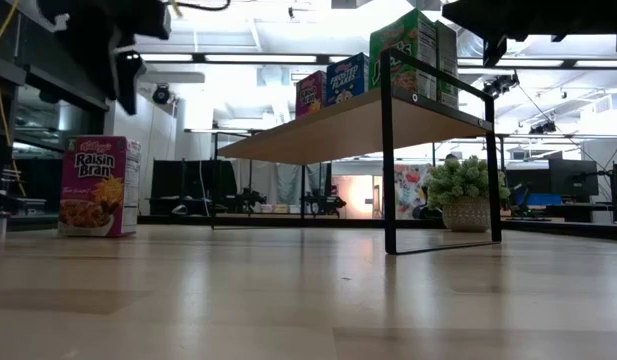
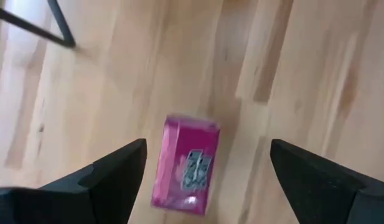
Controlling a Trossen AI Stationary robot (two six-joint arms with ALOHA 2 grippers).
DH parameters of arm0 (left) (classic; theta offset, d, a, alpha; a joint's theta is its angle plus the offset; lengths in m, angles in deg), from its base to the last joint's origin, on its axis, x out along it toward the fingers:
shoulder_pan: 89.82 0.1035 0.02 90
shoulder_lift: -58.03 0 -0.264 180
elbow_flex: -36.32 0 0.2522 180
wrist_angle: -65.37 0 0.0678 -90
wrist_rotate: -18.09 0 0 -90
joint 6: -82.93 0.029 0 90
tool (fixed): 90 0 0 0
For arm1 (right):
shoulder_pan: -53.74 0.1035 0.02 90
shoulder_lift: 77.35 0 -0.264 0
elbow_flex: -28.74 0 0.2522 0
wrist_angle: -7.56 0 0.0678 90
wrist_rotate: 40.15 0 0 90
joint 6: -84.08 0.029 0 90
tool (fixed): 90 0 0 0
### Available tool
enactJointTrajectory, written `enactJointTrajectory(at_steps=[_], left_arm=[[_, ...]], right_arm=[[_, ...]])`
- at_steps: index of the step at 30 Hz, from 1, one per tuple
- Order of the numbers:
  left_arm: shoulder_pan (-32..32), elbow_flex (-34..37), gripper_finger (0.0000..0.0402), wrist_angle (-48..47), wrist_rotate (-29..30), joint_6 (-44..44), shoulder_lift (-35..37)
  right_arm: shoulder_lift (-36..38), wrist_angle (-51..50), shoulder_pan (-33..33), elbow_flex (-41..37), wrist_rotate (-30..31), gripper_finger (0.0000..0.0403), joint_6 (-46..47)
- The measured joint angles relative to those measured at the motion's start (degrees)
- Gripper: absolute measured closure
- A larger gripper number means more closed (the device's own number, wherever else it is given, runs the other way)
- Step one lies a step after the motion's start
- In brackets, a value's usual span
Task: Stack cereal on shelf
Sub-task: Put the purple cereal box aligned with the other purple cereal box on the shelf
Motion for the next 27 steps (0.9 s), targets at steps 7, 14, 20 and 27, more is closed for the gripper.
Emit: enactJointTrajectory(at_steps=[7,14,20,27], left_arm=[[-2.4,0.0,0.0068,-1.9,3.8,5.5,-3.0],[-3.4,0.0,0.0068,-2.2,6.8,9.5,-6.3],[-3.2,0.0,0.0068,-2.9,4.5,9.2,-9.5],[-1.1,0.0,0.0068,-4.8,6.3,9.2,-12.0]], right_arm=[[0.0,-0.3,0.5,0.0,0.0,0.0402,0.0],[0.0,-1.0,0.5,0.0,0.0,0.0402,0.1],[0.0,-1.6,0.5,0.0,0.0,0.0402,0.2],[0.0,-1.6,0.5,0.0,0.0,0.0402,0.2]])
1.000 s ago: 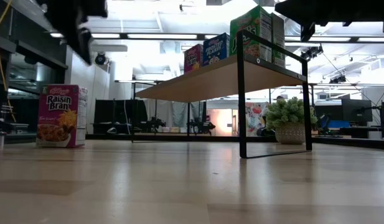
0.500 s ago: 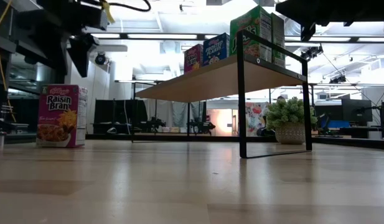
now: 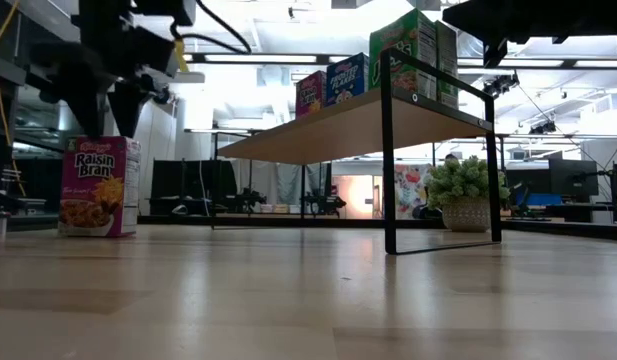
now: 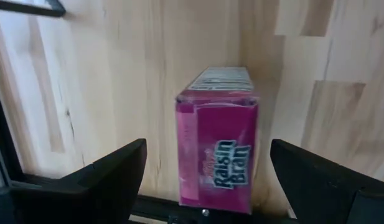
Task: Stack cereal on shelf
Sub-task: Put the purple cereal box aligned with the other purple cereal box on the shelf
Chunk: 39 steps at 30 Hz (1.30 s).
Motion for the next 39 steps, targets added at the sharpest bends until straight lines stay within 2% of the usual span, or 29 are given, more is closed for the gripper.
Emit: enactJointTrajectory(at_steps=[5,10,25,29,39], left_arm=[[2.6,1.0,0.0068,0.0,-0.6,0.5,-1.4],[4.4,3.5,0.0068,0.1,-5.0,1.8,-2.6],[4.6,4.6,0.0074,3.5,-5.8,1.9,-3.4],[4.6,4.6,0.0098,4.0,-6.2,1.1,-3.4],[4.6,4.6,0.0194,4.5,-7.4,0.2,-3.3]], right_arm=[[0.0,-0.3,0.0,0.0,0.0,0.0402,0.3],[0.0,-0.2,0.0,0.0,0.0,0.0402,0.3],[0.0,-0.4,0.0,0.0,0.0,0.0402,1.3],[0.0,-0.7,0.0,0.0,0.0,0.0402,1.4],[0.0,-0.7,0.0,0.0,0.0,0.0402,1.3]])
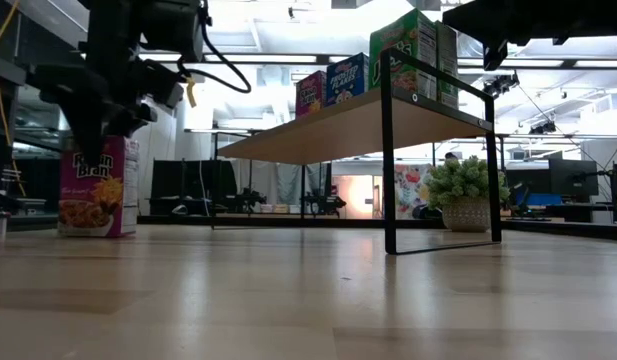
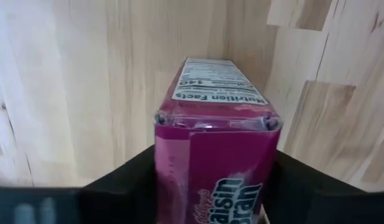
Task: Stack cereal on shelf
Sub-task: Put the purple cereal box aligned with the other purple cereal box on the shelf
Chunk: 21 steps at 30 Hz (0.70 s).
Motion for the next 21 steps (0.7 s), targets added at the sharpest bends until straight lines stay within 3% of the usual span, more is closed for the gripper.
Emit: enactJointTrajectory(at_steps=[12,16,21], left_arm=[[0.0,-5.2,0.0269,-5.5,-0.1,0.2,0.0],[0.0,-12.6,0.0272,-11.6,-0.1,0.2,0.0],[-0.1,-26.9,0.0272,-17.9,1.2,0.4,0.0]], right_arm=[[0.0,0.0,0.0,0.0,0.0,0.0402,0.0],[0.0,0.0,0.0,0.0,0.0,0.0402,0.0],[0.0,0.0,0.0,0.0,0.0,0.0402,0.0]])
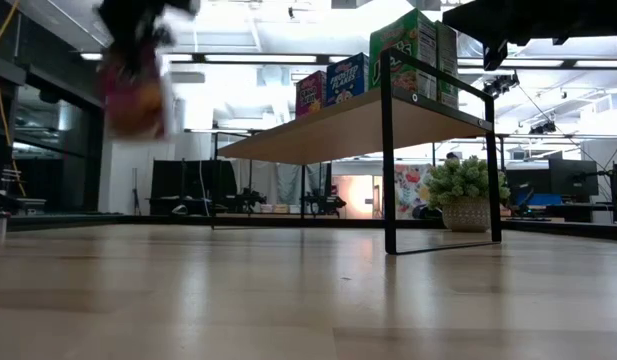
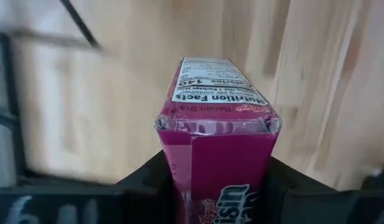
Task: Stack cereal on shelf
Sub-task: Put the purple cereal box aligned with the other purple cereal box on the shelf
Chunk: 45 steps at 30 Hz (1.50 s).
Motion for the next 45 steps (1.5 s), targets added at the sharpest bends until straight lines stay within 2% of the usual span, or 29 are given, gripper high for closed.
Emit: enactJointTrajectory(at_steps=[4,8,12,15,20,25,42,45], left_arm=[[-0.6,-12.0,0.0272,-0.1,5.0,4.7,-1.2],[-0.8,-22.8,0.0273,0.3,9.5,10.8,-6.0],[-0.6,-30.4,0.0273,-0.2,11.6,19.5,-13.9],[-0.6,-33.3,0.0273,-0.6,12.5,27.0,-19.4],[-0.6,-34.2,0.0273,0.6,14.8,38.8,-25.3],[-0.3,-34.2,0.0273,3.8,16.8,44.9,-29.0],[1.7,-34.2,0.0272,7.2,15.2,53.0,-30.9],[1.7,-34.2,0.0262,7.5,15.1,54.5,-30.9]], right_arm=[[0.0,0.0,0.0,0.0,0.0,0.0402,0.0],[0.0,0.0,0.0,0.0,0.0,0.0402,0.0],[0.0,0.0,0.0,0.0,0.0,0.0402,0.0],[0.0,-0.2,0.0,0.0,0.0,0.0402,0.0],[0.0,-0.9,0.0,0.0,0.0,0.0402,0.3],[0.0,-1.0,0.0,0.0,0.0,0.0402,0.5],[0.0,-1.2,0.0,0.0,0.0,0.0402,0.5],[0.0,-1.2,0.0,0.0,0.0,0.0402,0.5]])
